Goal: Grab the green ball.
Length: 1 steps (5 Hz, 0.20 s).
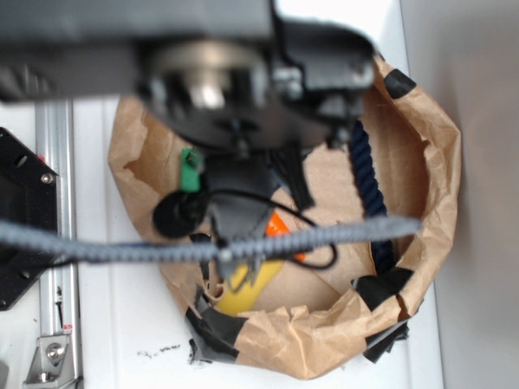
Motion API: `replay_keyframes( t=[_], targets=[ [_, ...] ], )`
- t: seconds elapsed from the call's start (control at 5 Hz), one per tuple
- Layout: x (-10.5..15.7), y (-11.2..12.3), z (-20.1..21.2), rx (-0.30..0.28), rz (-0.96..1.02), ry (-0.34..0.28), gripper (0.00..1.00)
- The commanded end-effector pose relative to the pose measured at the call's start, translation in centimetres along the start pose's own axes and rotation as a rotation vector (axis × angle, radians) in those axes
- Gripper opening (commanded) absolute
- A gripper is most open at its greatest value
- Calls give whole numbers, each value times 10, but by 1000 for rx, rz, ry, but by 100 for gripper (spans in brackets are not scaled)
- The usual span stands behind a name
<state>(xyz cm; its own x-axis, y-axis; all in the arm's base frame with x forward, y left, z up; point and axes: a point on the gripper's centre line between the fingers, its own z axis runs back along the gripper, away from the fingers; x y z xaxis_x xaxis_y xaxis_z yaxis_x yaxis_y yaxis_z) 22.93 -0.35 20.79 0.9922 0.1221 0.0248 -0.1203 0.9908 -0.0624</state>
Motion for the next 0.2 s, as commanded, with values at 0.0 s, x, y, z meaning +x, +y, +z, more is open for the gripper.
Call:
replay_keyframes(
  t=[0.0],
  targets=[
    [26,12,14,48,86,-184,0]
  ],
)
